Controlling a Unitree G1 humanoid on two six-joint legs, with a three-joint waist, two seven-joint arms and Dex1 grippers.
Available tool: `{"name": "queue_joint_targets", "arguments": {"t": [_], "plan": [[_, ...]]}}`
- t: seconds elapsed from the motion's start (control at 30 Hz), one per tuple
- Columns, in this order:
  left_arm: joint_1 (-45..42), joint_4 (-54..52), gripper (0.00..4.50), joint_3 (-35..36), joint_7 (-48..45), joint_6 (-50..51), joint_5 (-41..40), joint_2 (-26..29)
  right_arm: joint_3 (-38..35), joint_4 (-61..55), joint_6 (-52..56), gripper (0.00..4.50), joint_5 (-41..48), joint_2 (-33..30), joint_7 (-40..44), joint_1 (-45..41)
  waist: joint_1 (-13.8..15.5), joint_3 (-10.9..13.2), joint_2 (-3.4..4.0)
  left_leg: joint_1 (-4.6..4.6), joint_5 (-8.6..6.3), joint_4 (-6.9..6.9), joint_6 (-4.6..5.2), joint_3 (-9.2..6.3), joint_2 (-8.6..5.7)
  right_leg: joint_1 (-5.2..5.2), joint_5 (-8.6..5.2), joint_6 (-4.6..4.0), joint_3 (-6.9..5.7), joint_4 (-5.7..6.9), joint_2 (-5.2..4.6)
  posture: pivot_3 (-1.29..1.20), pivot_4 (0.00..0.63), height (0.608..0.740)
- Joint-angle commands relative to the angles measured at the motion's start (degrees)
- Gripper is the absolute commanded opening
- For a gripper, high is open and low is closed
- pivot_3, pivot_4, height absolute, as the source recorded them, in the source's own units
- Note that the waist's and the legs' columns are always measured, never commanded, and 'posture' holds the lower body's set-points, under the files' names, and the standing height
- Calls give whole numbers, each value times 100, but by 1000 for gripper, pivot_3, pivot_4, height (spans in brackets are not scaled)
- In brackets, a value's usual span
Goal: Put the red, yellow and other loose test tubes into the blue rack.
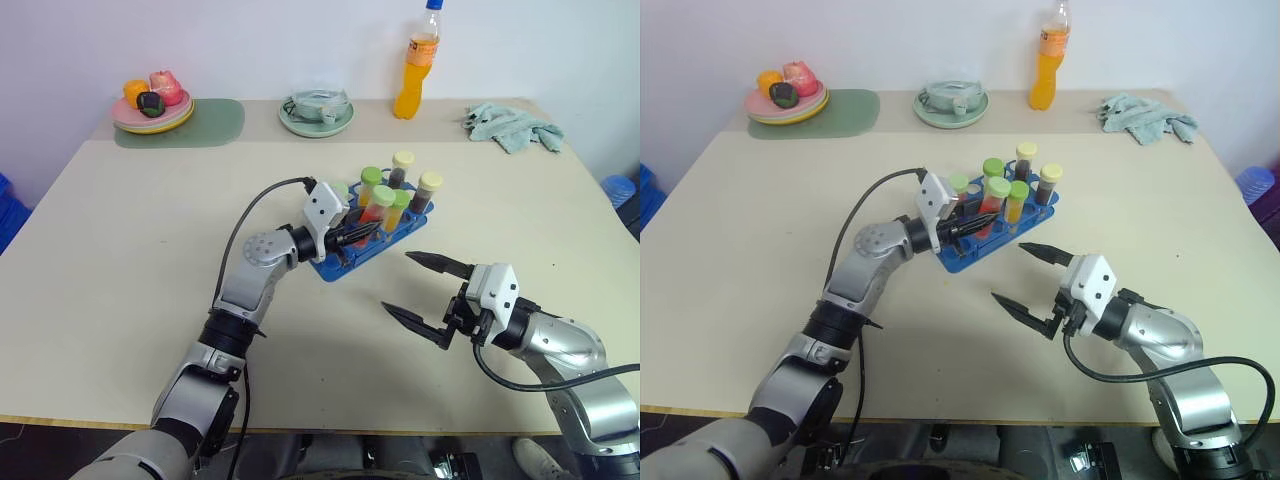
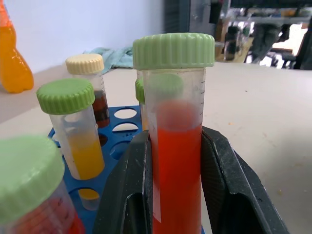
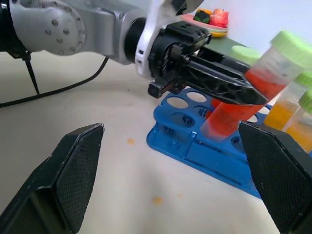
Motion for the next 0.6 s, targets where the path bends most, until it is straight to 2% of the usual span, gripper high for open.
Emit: {"name": "queue_joint_targets", "arguments": {"t": [0.03,0.13,0.27,0.4,0.43,0.47,0.5,0.6], "plan": [[-63,846,729,600,-312,-1025,-322,81,-60,-122,-5,4500,66,-33,-10,-68,-9,0,1,0,0,0,0,0,0,-1,0,0,0,0,0,0,150,740],[-139,1811,729,1009,-851,-1832,-616,229,-66,-148,5,4500,70,-35,-12,-55,-98,0,0,0,0,-5,0,0,0,-8,1,0,1,1,2,0,150,740],[-325,3637,729,1434,-1685,-2830,-685,668,-58,-154,34,4500,79,-37,-13,-83,-192,-5,-2,0,0,-14,0,-1,3,-14,2,3,0,2,5,0,150,740],[-332,5168,729,1907,-2165,-3177,-770,1278,-37,-156,52,4500,75,-18,-18,-102,-450,-53,-19,21,-3,-24,-5,-1,15,-6,3,1,2,3,14,0,150,740],[-294,5341,729,1979,-2201,-3191,-762,1361,-30,-157,52,4500,72,-13,-19,-103,-527,-75,-23,34,-10,-28,-12,-1,20,-4,4,0,0,5,15,0,150,740],[-159,5198,729,2122,-2619,-3326,-938,1435,-22,-153,54,4500,69,-7,-21,-109,-617,-97,-19,67,-24,-33,-11,-2,23,6,6,-5,-4,5,10,0,150,740],[-54,5019,729,2243,-2990,-3431,-1099,1484,-16,-146,53,4500,66,-2,-20,-116,-669,-100,-17,117,-50,-36,-15,-8,24,33,-3,7,-23,5,-7,0,150,740],[365,4278,729,2504,-3762,-3524,-1509,1516,-3,-137,57,4500,67,8,-24,-138,-830,-111,-7,184,-142,-35,-40,-20,36,52,-16,-21,-66,4,-31,0,150,740]]}}
